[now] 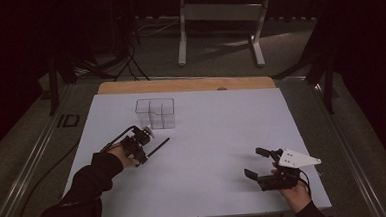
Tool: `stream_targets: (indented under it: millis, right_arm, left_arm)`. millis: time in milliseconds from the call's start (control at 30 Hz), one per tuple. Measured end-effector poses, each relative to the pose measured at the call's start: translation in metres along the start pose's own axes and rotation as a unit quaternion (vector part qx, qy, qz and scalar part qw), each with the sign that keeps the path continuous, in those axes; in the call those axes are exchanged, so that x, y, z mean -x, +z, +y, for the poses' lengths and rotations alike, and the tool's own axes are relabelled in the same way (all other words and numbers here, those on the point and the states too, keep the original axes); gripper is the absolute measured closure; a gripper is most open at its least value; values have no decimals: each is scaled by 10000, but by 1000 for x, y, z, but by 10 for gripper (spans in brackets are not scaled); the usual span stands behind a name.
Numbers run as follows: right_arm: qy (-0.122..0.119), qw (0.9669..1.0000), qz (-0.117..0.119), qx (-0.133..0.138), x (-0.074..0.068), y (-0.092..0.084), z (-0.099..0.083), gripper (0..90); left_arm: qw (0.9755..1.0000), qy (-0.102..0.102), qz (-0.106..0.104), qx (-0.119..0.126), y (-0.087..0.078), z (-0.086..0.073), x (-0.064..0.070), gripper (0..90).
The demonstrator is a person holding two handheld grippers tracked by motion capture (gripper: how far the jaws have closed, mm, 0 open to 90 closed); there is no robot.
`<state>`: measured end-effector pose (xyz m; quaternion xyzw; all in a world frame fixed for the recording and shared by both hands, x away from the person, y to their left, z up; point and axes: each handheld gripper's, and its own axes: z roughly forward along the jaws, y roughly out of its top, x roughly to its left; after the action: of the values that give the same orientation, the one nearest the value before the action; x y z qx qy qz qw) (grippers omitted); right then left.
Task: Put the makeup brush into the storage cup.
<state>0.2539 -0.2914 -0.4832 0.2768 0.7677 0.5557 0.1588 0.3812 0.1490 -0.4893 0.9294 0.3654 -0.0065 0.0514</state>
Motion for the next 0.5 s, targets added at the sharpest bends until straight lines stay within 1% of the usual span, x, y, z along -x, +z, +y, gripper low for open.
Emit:
stream_targets:
  millis: [100,133,167,233,267,300,333,367,400,433,467,500]
  right_arm:
    - [-4,10000,-6,3,0,0,0,132]
    - [-4,10000,-6,3,0,0,0,132]
    - [-6,10000,-15,5,0,0,0,132]
    - [-3,10000,-20,7,0,0,0,133]
    - [2,10000,-24,5,0,0,0,133]
    - [2,10000,-21,4,1,0,0,132]
    - [6,10000,-17,-5,0,0,0,133]
    - [-1,10000,-21,-8,0,0,0,133]
    - [-1,10000,-18,-5,0,0,0,133]
    - [0,10000,-18,-6,0,0,0,133]
    - [0,10000,-19,-14,0,1,0,133]
    - [-1,10000,-15,-16,0,1,0,133]
  left_arm:
    - [9999,91,14,-124,-1,4,1,862]
    - [9999,91,14,-124,-1,4,1,863]
    - [9997,190,6,-175,-2,5,2,864]
    - [9997,173,-32,-142,-4,5,2,866]
    - [9997,214,-93,-75,-9,4,4,866]
    - [9997,214,-93,-75,-9,4,4,866]
    - [9994,271,-213,-13,-15,4,5,866]
    - [9994,287,-206,23,-18,4,6,865]
    - [9992,341,-221,-20,-20,4,7,866]
    - [9992,341,-221,-20,-20,4,7,865]
    - [9990,365,-268,-24,-22,5,9,866]
    - [9982,510,-290,-74,-22,5,12,865]
